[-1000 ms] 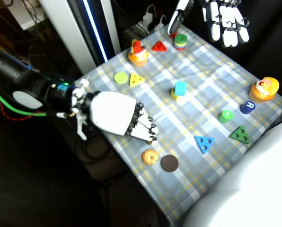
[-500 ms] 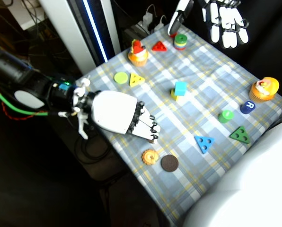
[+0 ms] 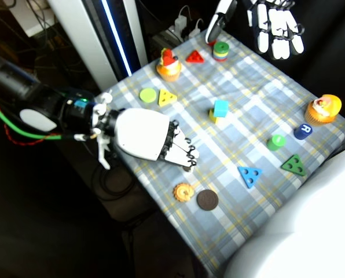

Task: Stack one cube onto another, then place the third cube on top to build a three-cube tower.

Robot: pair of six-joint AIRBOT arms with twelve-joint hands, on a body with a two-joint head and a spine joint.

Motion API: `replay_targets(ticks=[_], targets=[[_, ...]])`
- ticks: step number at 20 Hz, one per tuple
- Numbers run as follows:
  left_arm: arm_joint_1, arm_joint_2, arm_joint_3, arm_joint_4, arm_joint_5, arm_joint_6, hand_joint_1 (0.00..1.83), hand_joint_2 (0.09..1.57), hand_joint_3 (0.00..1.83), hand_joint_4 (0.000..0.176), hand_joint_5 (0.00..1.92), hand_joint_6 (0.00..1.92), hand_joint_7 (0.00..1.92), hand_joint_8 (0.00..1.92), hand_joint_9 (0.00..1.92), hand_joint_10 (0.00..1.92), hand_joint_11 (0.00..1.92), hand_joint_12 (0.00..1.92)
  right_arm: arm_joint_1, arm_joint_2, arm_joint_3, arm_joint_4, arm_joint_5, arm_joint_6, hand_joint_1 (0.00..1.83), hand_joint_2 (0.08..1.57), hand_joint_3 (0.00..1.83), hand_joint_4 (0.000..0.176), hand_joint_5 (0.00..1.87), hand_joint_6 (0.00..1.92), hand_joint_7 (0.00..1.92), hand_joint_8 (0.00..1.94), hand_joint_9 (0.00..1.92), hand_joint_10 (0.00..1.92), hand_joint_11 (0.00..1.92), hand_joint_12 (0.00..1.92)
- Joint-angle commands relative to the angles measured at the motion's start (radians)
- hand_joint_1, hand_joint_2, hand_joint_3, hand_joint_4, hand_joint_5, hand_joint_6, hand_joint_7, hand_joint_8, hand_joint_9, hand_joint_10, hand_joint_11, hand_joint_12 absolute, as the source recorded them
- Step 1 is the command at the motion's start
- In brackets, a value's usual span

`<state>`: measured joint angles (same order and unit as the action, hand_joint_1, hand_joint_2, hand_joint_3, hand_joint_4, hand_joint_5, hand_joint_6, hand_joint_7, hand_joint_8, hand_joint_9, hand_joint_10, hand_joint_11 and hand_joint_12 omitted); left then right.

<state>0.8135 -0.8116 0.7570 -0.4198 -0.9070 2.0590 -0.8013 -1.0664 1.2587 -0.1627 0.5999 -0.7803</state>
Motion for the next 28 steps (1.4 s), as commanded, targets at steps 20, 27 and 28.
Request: replay_targets(ticks=[20, 27, 28], targets=[[0.034, 0.047, 0.001, -0.027, -0.115, -0.008, 0.66, 0.82, 0.0, 0.176, 0.13, 0.01, 0.17, 0.0, 0.18, 0.0, 0.03, 0.01, 0.311, -0.137, 0.111, -0.468, 0.152, 0.378, 1.19, 1.04, 0.0, 0.0, 1.13, 0.72, 0.73, 0.0, 0.53, 0.0, 0.0, 0.98], [0.034, 0.047, 0.007, -0.028, -0.116, -0.007, 0.68, 0.8, 0.0, 0.176, 0.11, 0.0, 0.18, 0.0, 0.2, 0.01, 0.1, 0.05, 0.319, -0.193, 0.149, -0.498, 0.135, 0.378, 1.19, 1.03, 0.0, 0.0, 1.18, 0.65, 0.81, 0.01, 0.59, 0.01, 0.0, 1.11], [0.034, 0.047, 0.008, -0.028, -0.116, -0.007, 0.68, 0.8, 0.0, 0.176, 0.11, 0.0, 0.18, 0.0, 0.2, 0.01, 0.1, 0.05, 0.32, -0.197, 0.152, -0.5, 0.132, 0.378, 1.19, 1.03, 0.0, 0.0, 1.18, 0.65, 0.81, 0.01, 0.59, 0.01, 0.0, 1.11]])
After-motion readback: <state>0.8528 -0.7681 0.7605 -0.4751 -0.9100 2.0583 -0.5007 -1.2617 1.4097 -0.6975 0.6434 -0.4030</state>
